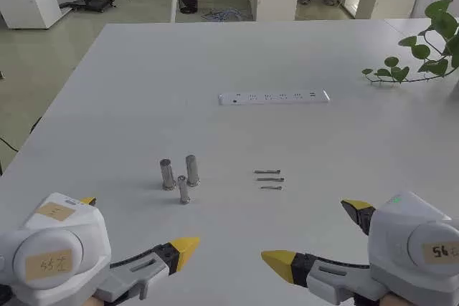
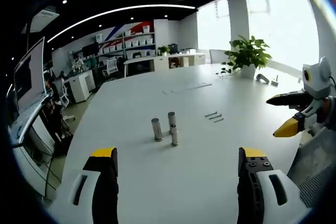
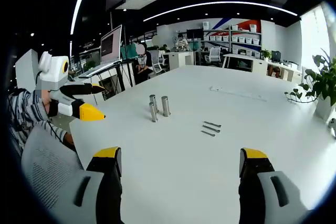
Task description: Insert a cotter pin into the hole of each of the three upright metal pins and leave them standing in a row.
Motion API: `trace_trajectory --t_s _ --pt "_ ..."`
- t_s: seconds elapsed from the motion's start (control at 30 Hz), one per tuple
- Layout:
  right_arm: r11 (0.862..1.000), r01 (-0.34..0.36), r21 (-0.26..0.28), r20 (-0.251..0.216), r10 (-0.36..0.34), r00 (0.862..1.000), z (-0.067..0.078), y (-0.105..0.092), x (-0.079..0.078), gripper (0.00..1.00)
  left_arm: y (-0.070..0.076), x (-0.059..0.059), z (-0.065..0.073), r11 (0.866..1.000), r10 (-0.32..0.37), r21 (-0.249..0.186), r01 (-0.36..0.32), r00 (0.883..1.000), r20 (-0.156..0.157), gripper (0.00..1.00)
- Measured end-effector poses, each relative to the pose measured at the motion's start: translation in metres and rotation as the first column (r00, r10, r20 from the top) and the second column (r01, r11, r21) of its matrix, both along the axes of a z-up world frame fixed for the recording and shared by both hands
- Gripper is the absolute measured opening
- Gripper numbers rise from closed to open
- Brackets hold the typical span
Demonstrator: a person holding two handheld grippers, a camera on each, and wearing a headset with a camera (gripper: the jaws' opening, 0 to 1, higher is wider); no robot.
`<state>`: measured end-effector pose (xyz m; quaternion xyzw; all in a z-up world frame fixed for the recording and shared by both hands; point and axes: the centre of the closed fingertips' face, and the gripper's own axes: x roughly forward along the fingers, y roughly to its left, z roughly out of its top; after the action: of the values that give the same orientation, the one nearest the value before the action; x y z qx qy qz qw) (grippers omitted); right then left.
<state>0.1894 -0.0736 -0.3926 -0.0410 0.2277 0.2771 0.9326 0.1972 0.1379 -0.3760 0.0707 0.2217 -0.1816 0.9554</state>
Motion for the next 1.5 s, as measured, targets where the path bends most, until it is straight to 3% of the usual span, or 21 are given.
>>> trace_trajectory --t_s 1.5 --pt "1.0 0.007 0.0 -0.007 -0.007 1.0 -0.0006 0.0 -0.0048 0.91 0.0054 -0.0044 -0.0015 1.0 0.006 0.001 -0.006 1.0 -0.003 0.89"
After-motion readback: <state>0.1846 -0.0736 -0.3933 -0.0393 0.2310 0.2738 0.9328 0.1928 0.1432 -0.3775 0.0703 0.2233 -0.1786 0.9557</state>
